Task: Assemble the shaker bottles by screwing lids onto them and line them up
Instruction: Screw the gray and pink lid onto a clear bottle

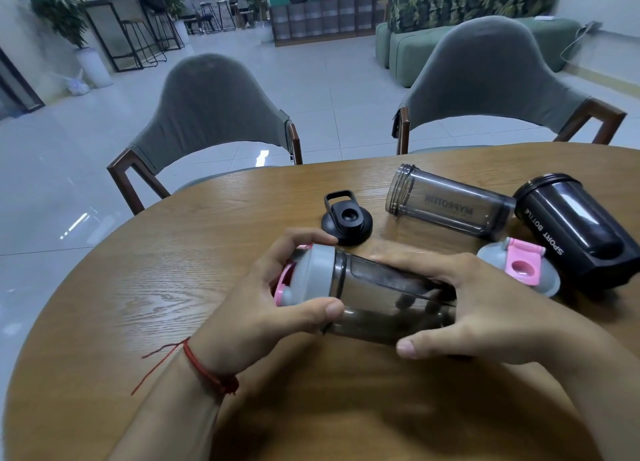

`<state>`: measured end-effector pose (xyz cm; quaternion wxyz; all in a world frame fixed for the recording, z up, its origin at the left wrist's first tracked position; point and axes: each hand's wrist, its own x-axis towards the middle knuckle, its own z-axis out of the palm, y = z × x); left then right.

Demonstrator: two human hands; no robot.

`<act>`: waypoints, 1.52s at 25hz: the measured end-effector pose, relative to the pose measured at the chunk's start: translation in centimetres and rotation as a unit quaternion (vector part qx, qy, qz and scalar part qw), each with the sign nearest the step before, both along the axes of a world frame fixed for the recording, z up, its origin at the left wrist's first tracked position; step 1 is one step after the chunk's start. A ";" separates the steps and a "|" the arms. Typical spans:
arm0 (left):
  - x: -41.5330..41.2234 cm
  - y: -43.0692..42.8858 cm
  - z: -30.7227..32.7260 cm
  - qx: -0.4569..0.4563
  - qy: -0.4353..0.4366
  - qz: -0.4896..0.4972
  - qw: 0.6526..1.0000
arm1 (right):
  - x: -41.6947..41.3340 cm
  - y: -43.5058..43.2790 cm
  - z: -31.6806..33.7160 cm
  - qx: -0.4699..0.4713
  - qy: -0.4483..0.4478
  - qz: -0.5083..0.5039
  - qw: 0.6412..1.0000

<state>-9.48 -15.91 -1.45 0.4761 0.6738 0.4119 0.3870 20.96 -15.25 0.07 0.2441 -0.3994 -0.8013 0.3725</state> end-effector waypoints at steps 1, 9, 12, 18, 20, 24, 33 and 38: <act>0.0 -0.1 0.0 0.014 0.004 -0.011 1.000 | 0.1 0.0 0.2 -0.021 0.010 0.004 1.000; 0.2 0.3 0.1 0.012 -0.062 0.008 0.998 | -0.3 0.3 0.2 -0.108 0.101 -0.031 0.988; -0.7 1.3 -0.2 0.006 -0.127 0.094 0.987 | -0.2 0.3 0.1 -0.051 0.118 -0.118 0.985; 0.6 1.7 -1.2 -0.111 -0.226 0.055 0.966 | -0.6 -0.5 -0.6 -0.025 0.198 -0.169 0.965; 0.2 1.1 -1.0 -0.046 -0.171 0.061 0.982 | -0.7 -0.2 -0.4 -0.057 0.249 -0.171 0.952; 0.3 -0.7 0.0 0.107 -0.052 0.037 0.992 | -1.4 0.1 -0.1 -0.264 0.282 -0.201 0.900; 1.5 1.2 -0.6 -0.140 -0.220 0.088 0.961 | -1.5 -0.5 -0.2 -0.042 0.255 -0.194 0.946; 0.6 0.9 -0.6 -0.049 -0.194 0.070 0.977 | -1.8 -0.2 0.0 -0.127 0.334 -0.188 0.915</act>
